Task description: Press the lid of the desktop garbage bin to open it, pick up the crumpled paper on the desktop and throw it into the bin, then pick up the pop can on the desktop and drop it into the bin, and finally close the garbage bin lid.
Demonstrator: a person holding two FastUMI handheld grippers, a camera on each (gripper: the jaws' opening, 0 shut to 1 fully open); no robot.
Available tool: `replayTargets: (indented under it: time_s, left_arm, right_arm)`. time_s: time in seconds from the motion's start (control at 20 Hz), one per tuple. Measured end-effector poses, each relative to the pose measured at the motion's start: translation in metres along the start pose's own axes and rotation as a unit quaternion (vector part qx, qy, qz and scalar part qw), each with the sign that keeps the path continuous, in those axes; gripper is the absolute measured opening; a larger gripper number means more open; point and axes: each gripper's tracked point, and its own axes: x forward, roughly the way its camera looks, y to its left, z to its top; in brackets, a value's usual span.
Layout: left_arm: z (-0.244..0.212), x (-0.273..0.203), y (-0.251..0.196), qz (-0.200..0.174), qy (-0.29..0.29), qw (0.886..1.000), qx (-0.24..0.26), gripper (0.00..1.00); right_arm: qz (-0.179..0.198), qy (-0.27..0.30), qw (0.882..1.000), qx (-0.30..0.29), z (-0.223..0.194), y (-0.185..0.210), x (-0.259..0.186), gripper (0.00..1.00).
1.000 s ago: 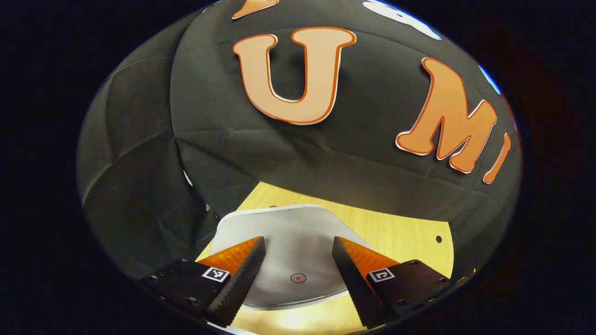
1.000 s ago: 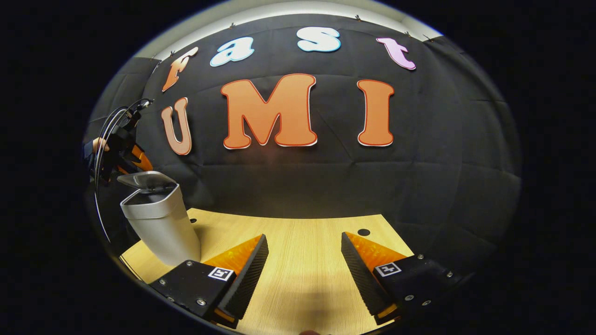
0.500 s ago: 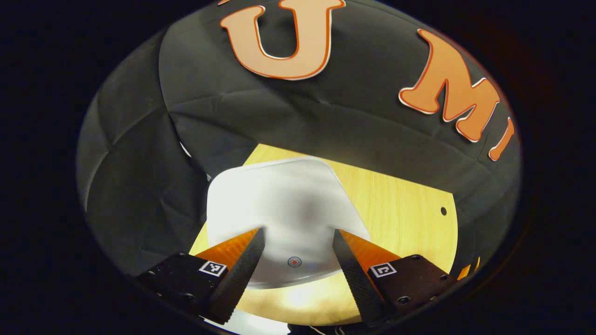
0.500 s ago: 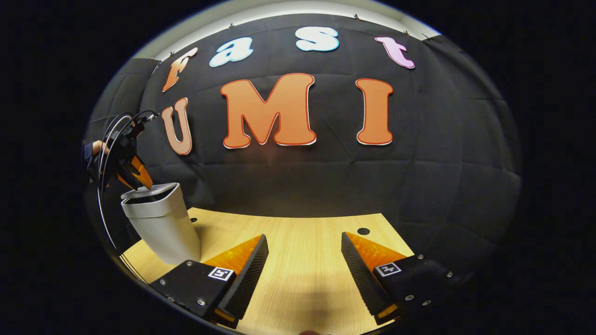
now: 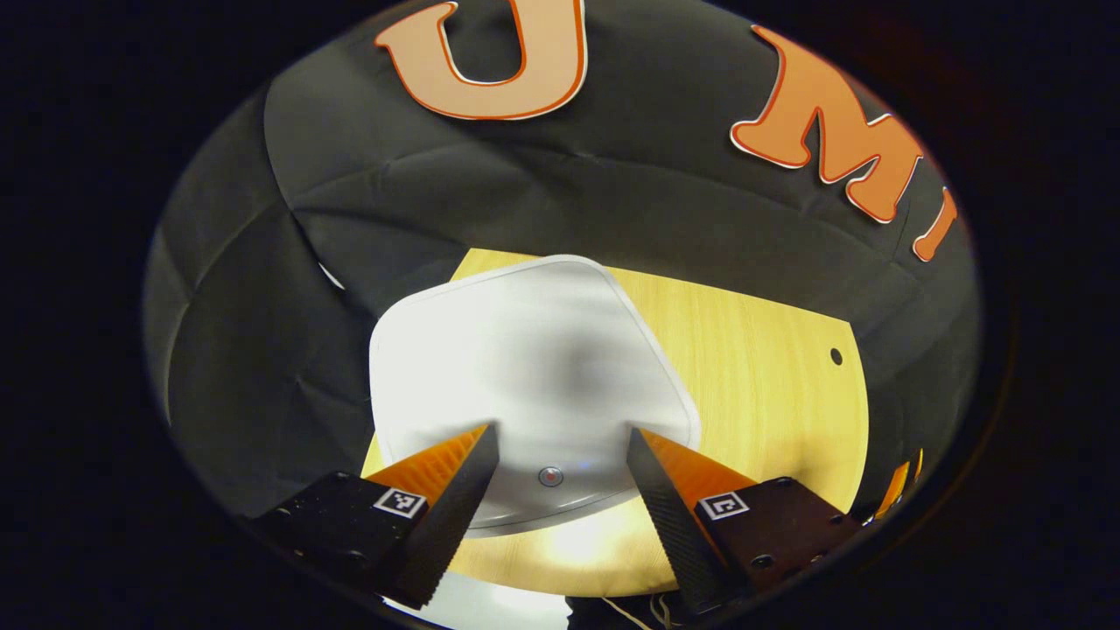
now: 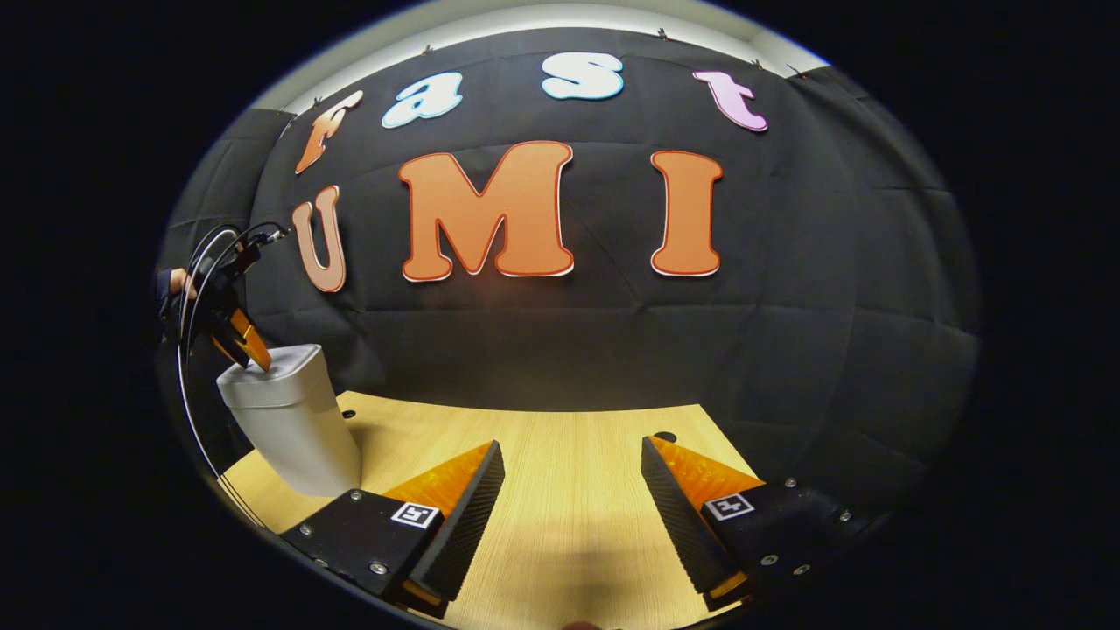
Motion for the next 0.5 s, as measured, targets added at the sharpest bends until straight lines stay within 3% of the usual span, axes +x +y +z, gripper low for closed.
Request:
replayTargets:
  time_s: [0.5]
  left_arm:
    - [0.0045, 0.0038, 0.0024, 0.018, -0.025, 0.999, -0.018, 0.98]
  right_arm:
    - [0.009, -0.003, 1.0, 0.005, 0.006, 0.0032, -0.0011, 0.94]
